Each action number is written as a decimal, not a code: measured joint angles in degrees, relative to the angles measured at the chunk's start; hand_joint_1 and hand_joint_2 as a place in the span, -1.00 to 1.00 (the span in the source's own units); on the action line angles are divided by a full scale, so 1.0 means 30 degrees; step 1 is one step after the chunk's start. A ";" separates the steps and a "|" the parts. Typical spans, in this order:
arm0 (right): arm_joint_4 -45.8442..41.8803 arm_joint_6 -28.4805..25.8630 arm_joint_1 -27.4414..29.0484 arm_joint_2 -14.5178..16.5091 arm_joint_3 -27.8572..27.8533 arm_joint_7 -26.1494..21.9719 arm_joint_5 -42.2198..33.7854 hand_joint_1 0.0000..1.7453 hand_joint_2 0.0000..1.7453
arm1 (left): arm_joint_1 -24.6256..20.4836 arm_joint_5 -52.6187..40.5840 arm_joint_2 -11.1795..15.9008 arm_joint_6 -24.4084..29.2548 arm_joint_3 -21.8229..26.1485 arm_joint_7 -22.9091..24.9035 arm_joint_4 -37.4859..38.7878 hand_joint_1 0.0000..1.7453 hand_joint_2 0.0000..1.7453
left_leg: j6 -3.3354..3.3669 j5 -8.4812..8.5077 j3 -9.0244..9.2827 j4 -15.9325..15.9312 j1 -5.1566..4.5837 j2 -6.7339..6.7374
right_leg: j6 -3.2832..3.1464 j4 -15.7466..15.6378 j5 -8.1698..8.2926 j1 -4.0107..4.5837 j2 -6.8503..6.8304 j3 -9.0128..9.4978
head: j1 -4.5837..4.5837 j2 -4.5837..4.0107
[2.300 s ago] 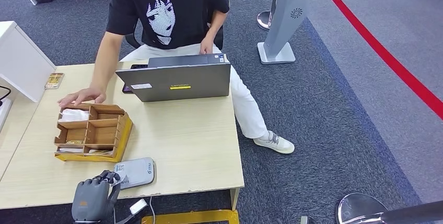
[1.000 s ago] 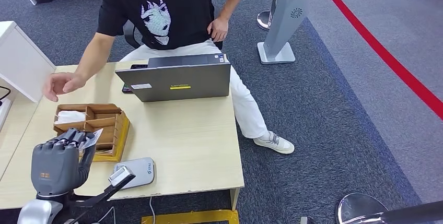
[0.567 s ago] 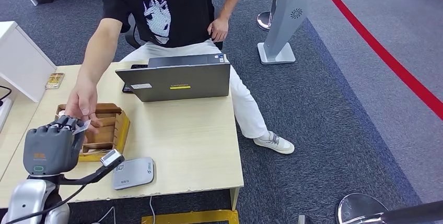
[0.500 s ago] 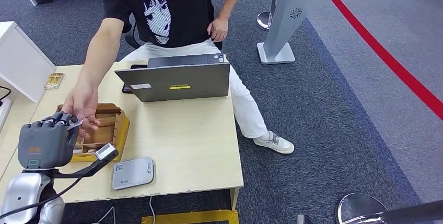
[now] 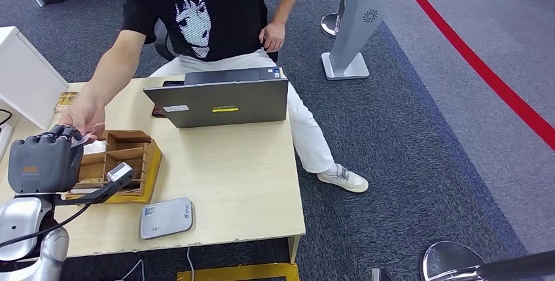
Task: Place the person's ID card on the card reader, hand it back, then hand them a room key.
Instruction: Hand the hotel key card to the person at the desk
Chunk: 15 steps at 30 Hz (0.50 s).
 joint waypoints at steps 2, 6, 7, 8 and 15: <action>0.0000 0.0000 0.0000 0.0004 -0.0031 0.0000 0.0029 -1.00 1.00 | 0.0008 0.0142 -0.0005 0.0016 0.0000 0.0004 0.0002 -1.00 1.00 | 0.0002 -0.0006 -0.0002 0.0000 0.0000 0.0003 | 0.0001 0.0000 -0.0001 0.0000 0.0005 -0.0003 | 0.0000 0.0000; 0.0000 0.0013 -0.0001 0.0006 -0.0151 -0.0002 0.0069 -1.00 1.00 | 0.0153 0.0561 -0.0055 0.0211 0.0005 -0.0027 0.0002 -1.00 1.00 | 0.0007 -0.0010 -0.0005 -0.0001 0.0002 -0.0002 | 0.0001 0.0000 -0.0005 0.0000 0.0003 -0.0003 | -0.0002 0.0000; 0.0000 0.0015 0.0000 0.0007 -0.0177 -0.0002 0.0078 -1.00 1.00 | 0.0204 0.0616 -0.0062 0.0248 0.0009 -0.0044 0.0002 -1.00 1.00 | 0.0007 -0.0009 -0.0005 -0.0001 0.0002 -0.0001 | 0.0001 0.0000 -0.0005 0.0000 0.0003 -0.0003 | -0.0002 0.0000; 0.0000 0.0015 0.0001 0.0009 -0.0191 -0.0004 0.0084 -1.00 1.00 | 0.0251 0.0645 -0.0065 0.0266 0.0011 -0.0055 0.0002 -1.00 1.00 | 0.0007 -0.0009 -0.0005 -0.0001 0.0003 -0.0001 | 0.0001 0.0000 -0.0005 0.0000 0.0003 -0.0004 | 0.0000 0.0000; 0.0000 -0.0018 0.0005 0.0011 -0.0289 -0.0011 0.0049 -1.00 1.00 | 0.0691 0.1340 -0.0173 0.0424 0.0093 -0.0268 -0.0206 -1.00 1.00 | 0.0007 -0.0007 -0.0004 -0.0001 0.0003 0.0000 | 0.0001 0.0000 -0.0003 0.0000 0.0001 -0.0001 | -0.0002 0.0000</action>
